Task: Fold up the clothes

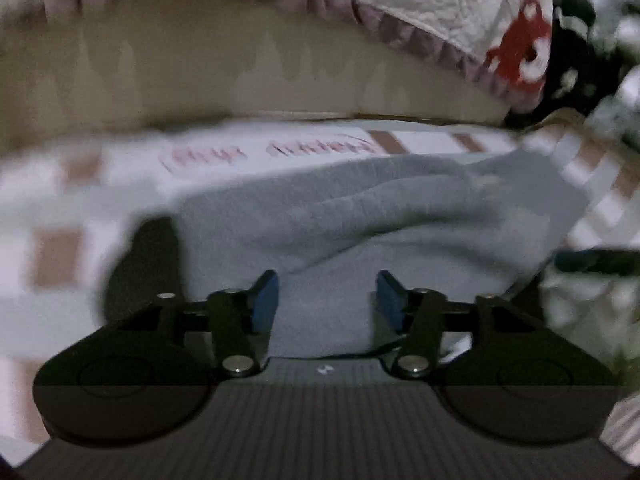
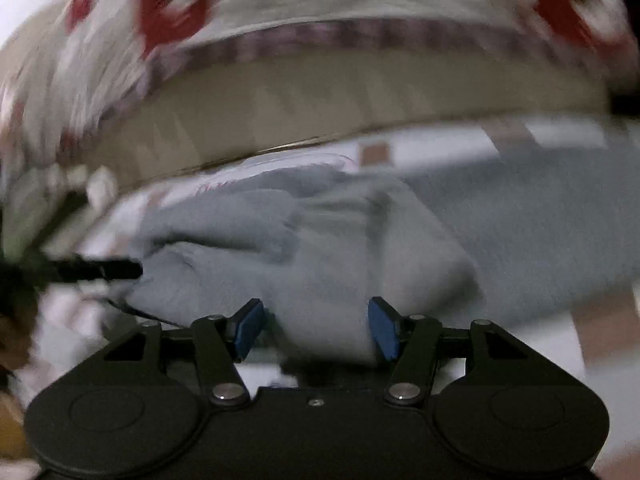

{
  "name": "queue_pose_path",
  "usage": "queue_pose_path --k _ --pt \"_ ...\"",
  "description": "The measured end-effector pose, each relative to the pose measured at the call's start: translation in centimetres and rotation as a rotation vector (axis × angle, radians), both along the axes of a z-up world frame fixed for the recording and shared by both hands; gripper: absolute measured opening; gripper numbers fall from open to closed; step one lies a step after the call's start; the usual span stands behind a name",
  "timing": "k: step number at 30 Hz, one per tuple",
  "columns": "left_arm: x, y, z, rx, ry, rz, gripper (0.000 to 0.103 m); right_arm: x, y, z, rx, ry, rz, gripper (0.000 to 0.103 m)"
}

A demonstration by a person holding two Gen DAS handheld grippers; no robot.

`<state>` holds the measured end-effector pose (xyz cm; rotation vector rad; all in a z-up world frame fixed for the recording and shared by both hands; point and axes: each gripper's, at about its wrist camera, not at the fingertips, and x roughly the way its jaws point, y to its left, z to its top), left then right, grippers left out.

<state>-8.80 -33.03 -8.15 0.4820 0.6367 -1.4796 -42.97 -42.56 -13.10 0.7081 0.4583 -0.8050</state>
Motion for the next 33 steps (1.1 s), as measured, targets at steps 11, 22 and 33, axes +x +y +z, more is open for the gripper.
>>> queue_pose_path --k 11,22,33 --pt "-15.4 -5.3 6.2 0.075 -0.046 -0.128 0.06 -24.1 -5.3 1.0 0.151 -0.517 -0.386 0.07" --pt "-28.5 -15.3 -0.4 0.243 0.077 0.061 0.06 -28.4 -12.3 -3.8 0.292 -0.354 -0.434 0.071" --pt "-25.7 -13.0 -0.8 0.068 -0.14 0.053 0.057 -26.0 -17.6 -8.5 0.203 -0.5 -0.615 0.026"
